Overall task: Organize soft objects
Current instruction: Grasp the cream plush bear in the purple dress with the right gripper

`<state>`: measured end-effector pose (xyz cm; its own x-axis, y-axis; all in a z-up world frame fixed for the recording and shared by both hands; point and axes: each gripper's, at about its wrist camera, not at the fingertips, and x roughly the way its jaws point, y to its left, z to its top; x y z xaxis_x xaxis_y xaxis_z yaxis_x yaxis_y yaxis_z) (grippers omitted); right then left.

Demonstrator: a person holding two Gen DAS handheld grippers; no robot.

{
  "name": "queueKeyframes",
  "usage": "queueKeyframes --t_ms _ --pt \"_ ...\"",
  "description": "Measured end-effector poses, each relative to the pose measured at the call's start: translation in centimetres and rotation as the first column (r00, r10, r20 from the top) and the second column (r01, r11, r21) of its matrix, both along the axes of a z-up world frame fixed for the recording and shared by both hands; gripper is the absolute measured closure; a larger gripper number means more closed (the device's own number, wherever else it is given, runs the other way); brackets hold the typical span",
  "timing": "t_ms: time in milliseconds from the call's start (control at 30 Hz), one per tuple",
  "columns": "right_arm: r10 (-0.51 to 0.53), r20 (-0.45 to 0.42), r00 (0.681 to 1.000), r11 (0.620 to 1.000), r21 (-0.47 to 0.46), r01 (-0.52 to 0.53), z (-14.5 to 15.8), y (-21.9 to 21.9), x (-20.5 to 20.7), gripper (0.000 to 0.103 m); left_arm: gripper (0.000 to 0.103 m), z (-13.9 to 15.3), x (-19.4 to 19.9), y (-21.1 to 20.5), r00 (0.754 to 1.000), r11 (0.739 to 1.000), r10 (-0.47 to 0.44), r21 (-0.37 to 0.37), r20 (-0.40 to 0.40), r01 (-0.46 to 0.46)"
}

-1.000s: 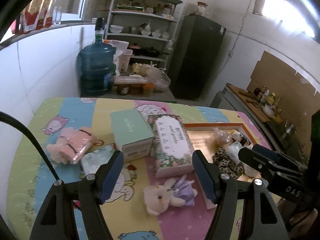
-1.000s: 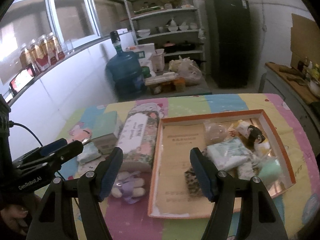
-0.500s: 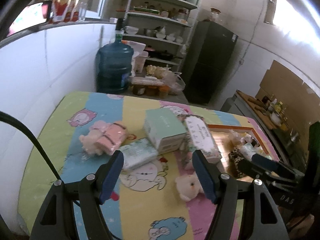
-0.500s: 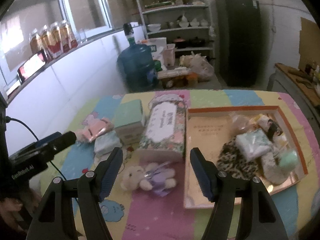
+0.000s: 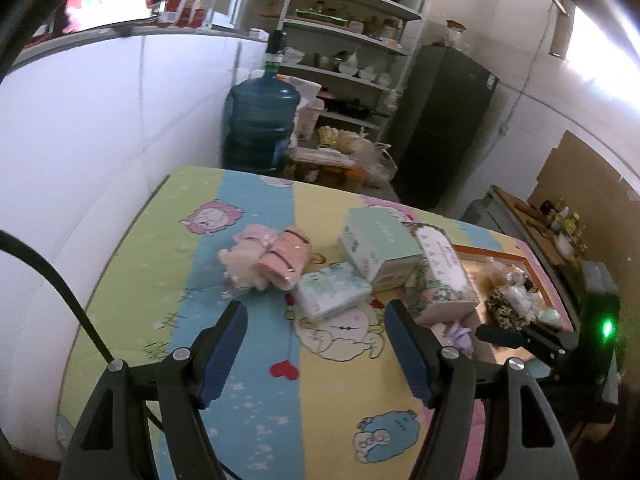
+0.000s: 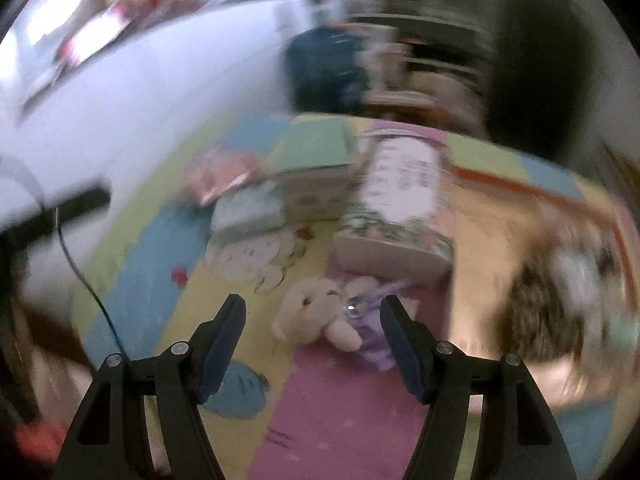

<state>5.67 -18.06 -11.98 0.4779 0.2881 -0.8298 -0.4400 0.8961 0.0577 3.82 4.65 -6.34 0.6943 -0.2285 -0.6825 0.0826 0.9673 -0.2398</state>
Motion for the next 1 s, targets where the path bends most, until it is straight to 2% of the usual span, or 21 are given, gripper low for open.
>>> queueKeyframes --t_ms 67,133,300,467,600,667,700,733,867,1000 --pt "0.169 -0.026 0.985 0.98 -0.102 -0.171 -0.9 0.9 -0.1 0.032 0.032 -0.2 0.0 0.4 1.0 1.0 0.017 -0.007 -0.005 -0.017" --pt "0.27 -0.027 0.963 0.945 -0.186 -0.27 -1.6 1.3 -0.3 0.032 0.032 -0.4 0.0 0.6 0.999 0.999 0.031 -0.014 -0.009 -0.032" --pt "0.412 0.015 0.911 0.869 -0.306 -0.388 -2.5 2.0 -0.8 0.032 0.032 -0.6 -0.2 0.8 0.998 0.998 0.062 -0.021 -0.012 -0.062" --pt "0.455 -0.004 0.89 0.836 -0.341 -0.429 -3.8 2.2 0.1 0.032 0.032 -1.0 -0.3 0.8 0.995 0.995 0.095 -0.024 -0.024 -0.095" --pt "0.465 -0.041 0.884 0.831 -0.324 -0.452 -4.9 2.6 0.9 0.033 0.032 -1.4 -0.2 0.6 0.994 0.994 0.103 -0.023 -0.039 -0.104" --pt "0.458 -0.04 0.888 0.828 -0.346 -0.442 -5.5 2.9 1.1 0.039 0.032 -1.6 -0.1 0.3 0.994 0.995 0.096 -0.02 -0.046 -0.097" --pt "0.447 -0.034 0.894 0.827 -0.365 -0.428 -5.8 3.2 1.2 0.047 0.032 -1.7 0.0 0.3 0.995 0.995 0.092 -0.019 -0.048 -0.093" --pt "0.428 -0.025 0.904 0.835 -0.373 -0.406 -5.8 3.1 1.5 0.053 0.032 -1.8 0.1 0.1 0.995 0.996 0.084 -0.017 -0.051 -0.085" --pt "0.349 -0.031 0.937 0.891 -0.297 -0.342 -5.0 2.6 2.5 0.06 0.032 -2.1 0.8 -0.5 0.997 0.999 0.045 -0.015 -0.055 -0.046" --pt "0.238 -0.045 0.97 0.955 -0.169 -0.243 -3.3 1.7 2.1 0.062 0.032 -2.4 2.6 -1.8 0.995 0.996 -0.092 -0.001 -0.042 0.092"
